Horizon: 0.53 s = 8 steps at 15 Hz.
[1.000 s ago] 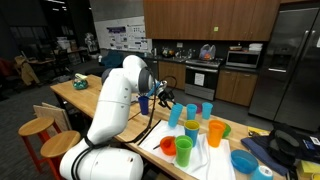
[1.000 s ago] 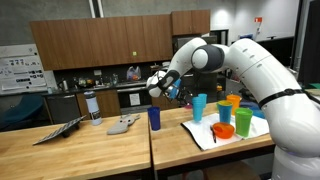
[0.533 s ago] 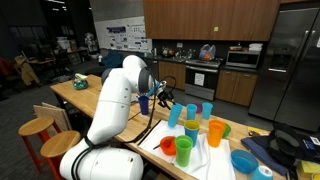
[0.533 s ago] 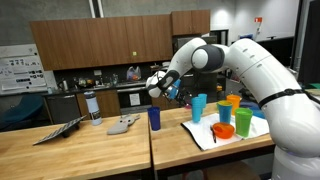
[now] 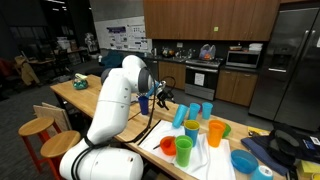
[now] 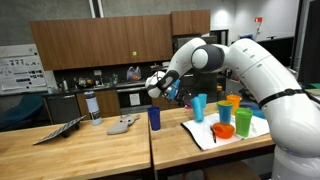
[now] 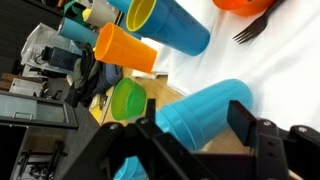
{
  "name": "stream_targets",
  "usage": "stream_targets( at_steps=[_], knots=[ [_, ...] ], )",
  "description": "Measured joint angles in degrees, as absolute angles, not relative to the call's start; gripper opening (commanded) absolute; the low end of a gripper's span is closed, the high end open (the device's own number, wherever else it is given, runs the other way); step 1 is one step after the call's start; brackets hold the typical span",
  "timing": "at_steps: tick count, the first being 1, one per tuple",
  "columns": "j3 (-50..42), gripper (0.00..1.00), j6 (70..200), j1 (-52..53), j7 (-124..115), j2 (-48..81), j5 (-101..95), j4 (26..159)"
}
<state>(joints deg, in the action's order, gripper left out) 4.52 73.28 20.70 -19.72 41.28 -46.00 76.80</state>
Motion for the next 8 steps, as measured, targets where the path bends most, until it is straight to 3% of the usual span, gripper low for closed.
stream_targets(
  at_steps=[1,2,5,8],
  knots=[
    [4.54,0.74,73.28,20.70,-19.72,41.28,-46.00,76.80],
    [4.54,0.94,73.28,20.70,-19.72,41.27,-46.00,76.80],
    [4.54,1.00,73.27,20.69,-19.69,41.31,-45.89,76.80],
    [4.75,1.00,73.42,20.64,-19.63,41.30,-45.37,76.78]
  ],
)
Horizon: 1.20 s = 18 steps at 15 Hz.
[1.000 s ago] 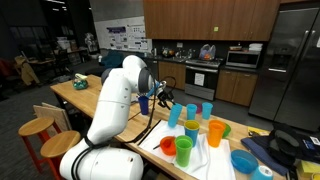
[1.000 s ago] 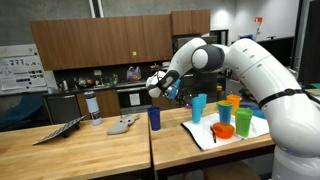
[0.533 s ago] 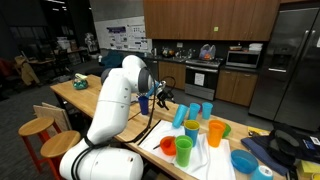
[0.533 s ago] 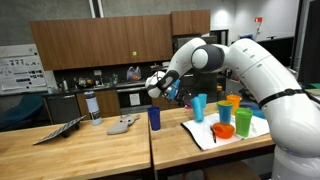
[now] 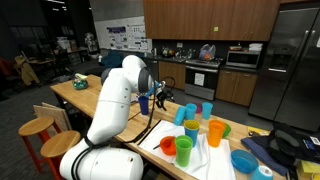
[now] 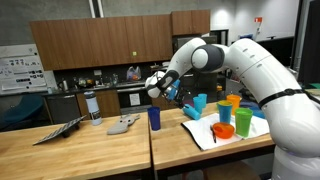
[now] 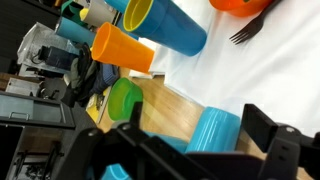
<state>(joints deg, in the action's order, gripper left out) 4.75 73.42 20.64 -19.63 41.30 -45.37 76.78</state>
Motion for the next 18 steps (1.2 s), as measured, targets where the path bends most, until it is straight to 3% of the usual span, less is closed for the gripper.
stream_targets(
  at_steps=[18],
  knots=[
    [1.25,1.00,90.81,7.75,-17.76,25.52,-21.46,76.53]
  ],
)
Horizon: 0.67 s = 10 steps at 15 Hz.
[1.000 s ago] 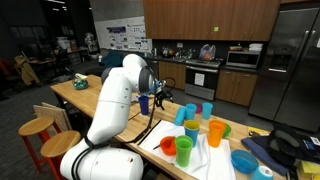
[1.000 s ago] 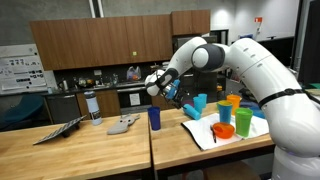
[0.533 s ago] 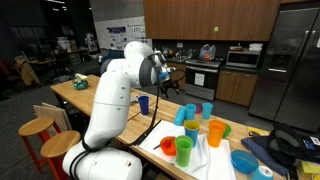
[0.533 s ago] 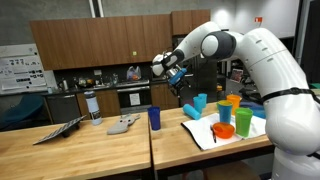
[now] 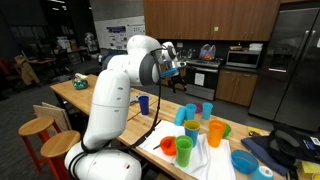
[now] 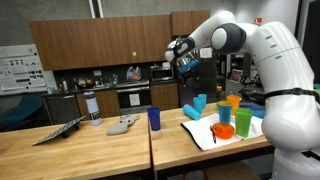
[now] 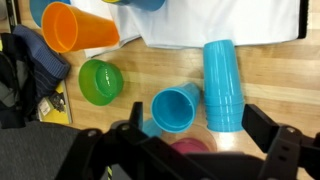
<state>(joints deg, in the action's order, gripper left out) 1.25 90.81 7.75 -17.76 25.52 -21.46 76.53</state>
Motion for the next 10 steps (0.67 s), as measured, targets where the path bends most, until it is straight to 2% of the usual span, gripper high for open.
stream_targets(
  at_steps=[10],
  knots=[
    [-1.18,1.00,93.58,7.12,-18.47,27.44,-21.35,76.91]
  ],
)
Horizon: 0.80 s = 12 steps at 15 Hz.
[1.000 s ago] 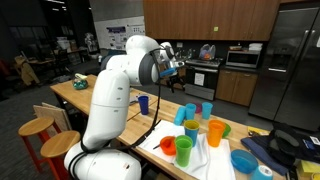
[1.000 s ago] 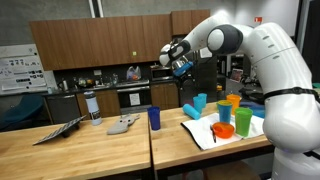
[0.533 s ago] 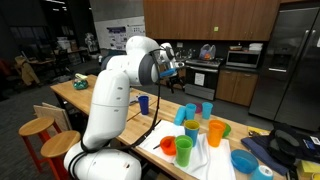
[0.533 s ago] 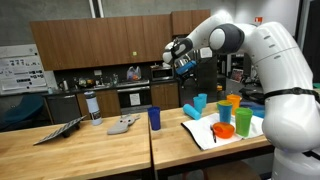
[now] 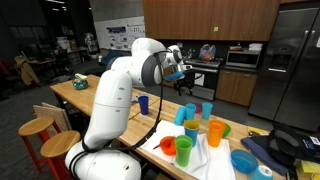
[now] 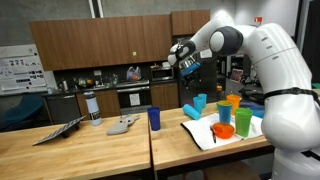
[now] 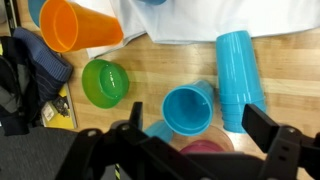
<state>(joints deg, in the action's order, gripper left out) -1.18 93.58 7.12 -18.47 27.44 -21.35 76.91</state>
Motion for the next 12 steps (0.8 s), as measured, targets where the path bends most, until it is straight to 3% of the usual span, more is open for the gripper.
stream_targets(
  at_steps=[12],
  knots=[
    [-3.64,1.00,101.78,1.35,-26.22,27.79,-5.35,82.48]
  ],
)
